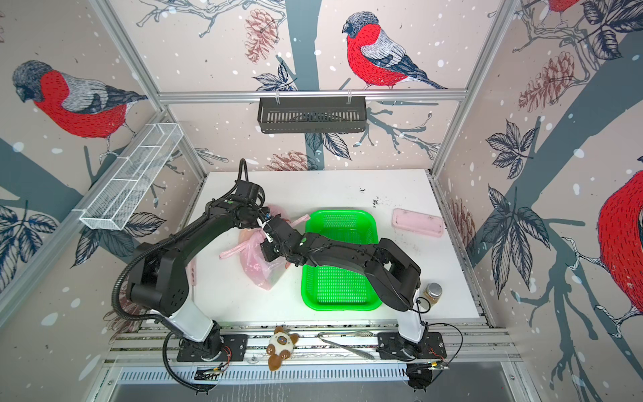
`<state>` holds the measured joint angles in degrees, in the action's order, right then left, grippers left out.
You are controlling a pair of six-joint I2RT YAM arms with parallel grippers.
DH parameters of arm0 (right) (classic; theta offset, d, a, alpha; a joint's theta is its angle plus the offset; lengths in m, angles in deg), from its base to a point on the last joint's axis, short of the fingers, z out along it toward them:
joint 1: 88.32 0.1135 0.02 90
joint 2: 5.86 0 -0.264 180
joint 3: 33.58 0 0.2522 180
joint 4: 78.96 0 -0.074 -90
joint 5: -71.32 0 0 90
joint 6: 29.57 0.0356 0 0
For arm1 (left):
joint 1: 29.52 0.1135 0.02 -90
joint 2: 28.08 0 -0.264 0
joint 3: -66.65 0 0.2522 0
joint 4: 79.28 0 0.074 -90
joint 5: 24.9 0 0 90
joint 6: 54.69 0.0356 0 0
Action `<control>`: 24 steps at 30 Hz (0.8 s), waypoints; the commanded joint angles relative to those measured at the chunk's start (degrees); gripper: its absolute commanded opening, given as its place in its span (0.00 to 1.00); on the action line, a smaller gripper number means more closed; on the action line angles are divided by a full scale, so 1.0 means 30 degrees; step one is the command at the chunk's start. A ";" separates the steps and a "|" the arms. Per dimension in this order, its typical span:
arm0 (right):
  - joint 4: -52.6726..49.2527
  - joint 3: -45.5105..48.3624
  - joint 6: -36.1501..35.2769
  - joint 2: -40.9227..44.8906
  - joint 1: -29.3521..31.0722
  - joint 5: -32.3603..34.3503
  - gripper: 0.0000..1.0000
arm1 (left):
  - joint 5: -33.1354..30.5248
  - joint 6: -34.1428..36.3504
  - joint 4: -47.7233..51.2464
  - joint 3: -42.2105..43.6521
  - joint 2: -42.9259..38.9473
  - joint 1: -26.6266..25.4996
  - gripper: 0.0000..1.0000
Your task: Untie the knot of the plastic bag and take out the fruit
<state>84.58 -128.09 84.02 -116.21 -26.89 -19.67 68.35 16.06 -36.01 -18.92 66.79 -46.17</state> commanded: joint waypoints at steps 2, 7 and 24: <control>0.0665 0.0336 -0.0336 0.0580 0.0037 0.0424 0.05 | -0.0081 -0.1036 -0.1480 0.0058 -0.0644 0.0390 0.06; 0.0673 0.1192 -0.0467 0.1472 0.0068 0.1308 0.05 | 0.0194 -0.1543 -0.2243 0.0671 -0.1916 0.2160 0.02; -0.0787 0.2896 0.0229 0.3470 -0.1076 0.6174 0.05 | 0.4097 -0.4065 -0.5223 0.6095 -0.6474 0.7966 0.02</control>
<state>83.86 -118.73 84.33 -106.65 -30.10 -5.07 77.02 6.62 -47.02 -2.62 49.03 -24.07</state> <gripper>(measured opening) 0.049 0.048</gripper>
